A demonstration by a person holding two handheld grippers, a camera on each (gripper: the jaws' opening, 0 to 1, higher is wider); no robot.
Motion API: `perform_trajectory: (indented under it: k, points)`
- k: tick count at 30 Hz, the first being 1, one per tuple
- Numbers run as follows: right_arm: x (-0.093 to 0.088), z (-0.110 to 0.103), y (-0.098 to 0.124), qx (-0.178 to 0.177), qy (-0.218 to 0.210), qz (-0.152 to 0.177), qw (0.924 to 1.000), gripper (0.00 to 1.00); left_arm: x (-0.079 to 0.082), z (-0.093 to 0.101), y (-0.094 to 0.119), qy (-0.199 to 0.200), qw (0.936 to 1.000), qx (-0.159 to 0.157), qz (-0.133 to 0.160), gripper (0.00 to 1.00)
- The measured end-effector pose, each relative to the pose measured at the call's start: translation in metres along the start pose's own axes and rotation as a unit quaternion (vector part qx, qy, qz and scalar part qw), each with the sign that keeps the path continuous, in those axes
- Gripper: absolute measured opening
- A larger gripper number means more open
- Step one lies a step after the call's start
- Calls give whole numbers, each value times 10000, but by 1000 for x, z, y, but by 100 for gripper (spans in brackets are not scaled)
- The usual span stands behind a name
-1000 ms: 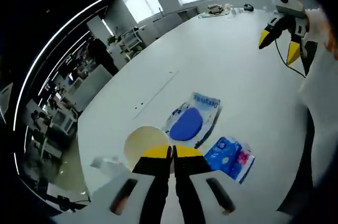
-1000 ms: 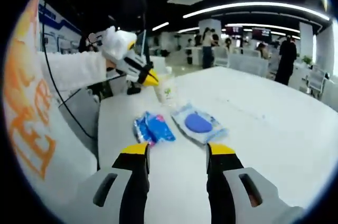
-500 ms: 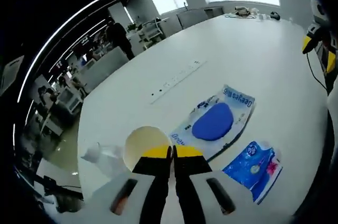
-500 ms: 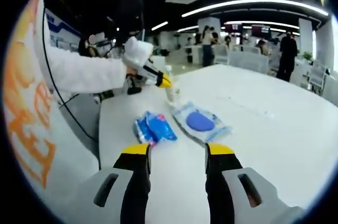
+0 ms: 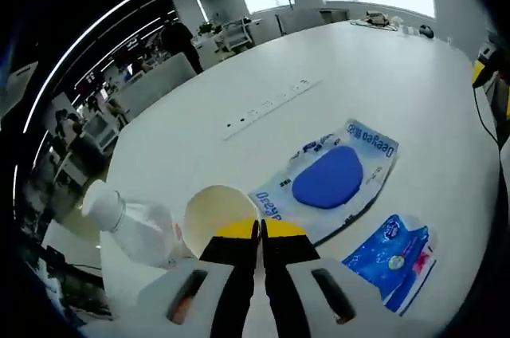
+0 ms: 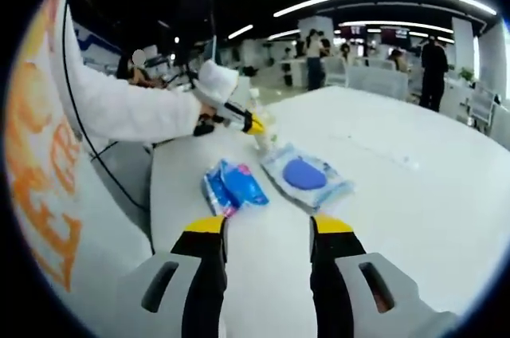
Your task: Arrange the tabletop items into an orderly group along one side of the table until the central work area is clear of visible clutter.
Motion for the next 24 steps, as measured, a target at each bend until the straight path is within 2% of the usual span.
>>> perform_trajectory:
  k: [8,16,19,24]
  points:
    - [-2,4,2,-69,-122,-8,9999,40,-4,4,-8,228,9997,-24,-106,0]
    - [-3,2,-1,-30,-165,-43,9998,40,-5,4,-12,212,9996,-107,-119,0]
    - [-3,0,-3,15,-154,-72,9999,40,-5,1,-13,480,9986,-158,-141,0]
    - [-1,-2,-5,61,-140,-78,9999,40,-4,2,-14,488,9984,-206,-214,0]
Point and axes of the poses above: the point that each gripper's makers call its tool centre point, and the gripper's own axes: y roughly backward along the fingers, z roughly to its right, x roughly out of its top, the point moved 4 cm from there along y, roughly backward along the fingers, and after that the axes turned 10 degrees about x, right-handed, at the moved point
